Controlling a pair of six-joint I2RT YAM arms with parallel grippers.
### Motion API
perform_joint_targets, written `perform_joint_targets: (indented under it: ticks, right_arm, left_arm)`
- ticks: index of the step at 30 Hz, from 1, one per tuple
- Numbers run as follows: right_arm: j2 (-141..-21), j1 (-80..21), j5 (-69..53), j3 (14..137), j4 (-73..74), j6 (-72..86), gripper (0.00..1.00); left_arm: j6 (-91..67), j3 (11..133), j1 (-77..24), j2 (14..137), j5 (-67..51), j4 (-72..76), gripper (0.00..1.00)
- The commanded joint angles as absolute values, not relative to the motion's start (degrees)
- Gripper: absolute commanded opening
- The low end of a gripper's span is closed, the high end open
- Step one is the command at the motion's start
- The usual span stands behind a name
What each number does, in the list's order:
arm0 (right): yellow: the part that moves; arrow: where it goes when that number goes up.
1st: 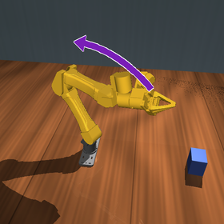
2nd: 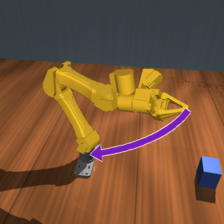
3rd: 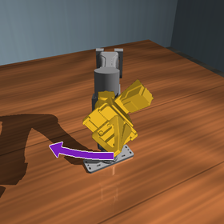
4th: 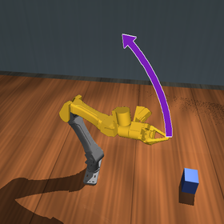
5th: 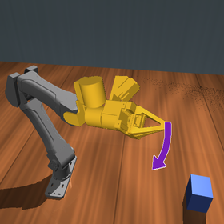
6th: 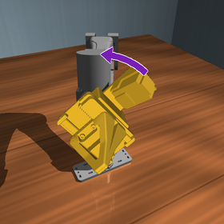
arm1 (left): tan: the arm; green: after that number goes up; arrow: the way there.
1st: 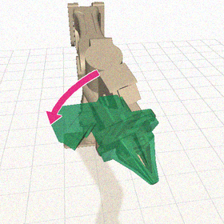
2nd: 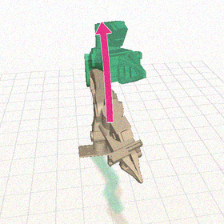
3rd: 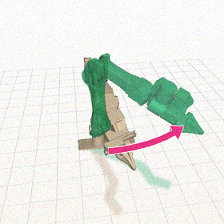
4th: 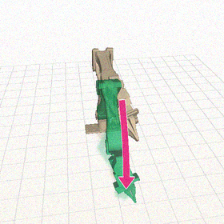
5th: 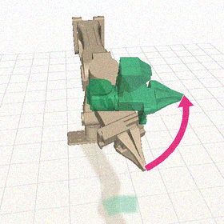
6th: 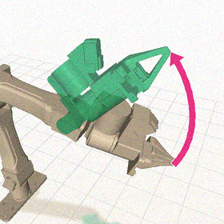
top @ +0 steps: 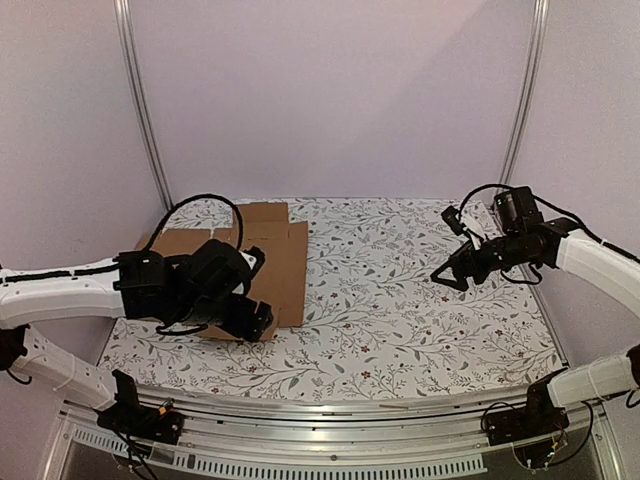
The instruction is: Fold the paper box
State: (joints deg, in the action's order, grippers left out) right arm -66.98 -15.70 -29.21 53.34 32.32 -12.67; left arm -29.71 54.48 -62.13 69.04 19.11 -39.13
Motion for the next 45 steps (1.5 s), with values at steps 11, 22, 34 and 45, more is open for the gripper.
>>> perform_joint_targets:
  ticks: [11, 22, 34, 45]
  right_arm:
    - [-95.0, -31.0, -33.4, 74.4, 49.8, -13.1, 0.85]
    - [-83.3, -26.8, -25.5, 66.5, 47.0, -16.7, 0.89]
    - [-81.1, -16.0, -27.2, 61.7, 42.3, -18.0, 0.89]
    - [-80.2, -12.0, -26.6, 62.0, 42.4, -17.7, 0.89]
  left_arm:
    - [-27.9, 59.5, -66.7, 78.0, 22.5, -54.1, 0.79]
    - [-6.2, 69.5, -70.2, 99.9, 34.4, -66.3, 0.65]
    - [-2.2, 68.3, -70.2, 108.9, 42.8, -57.4, 0.26]
    - [-0.2, 79.2, -73.2, 117.3, 43.7, -55.4, 0.00]
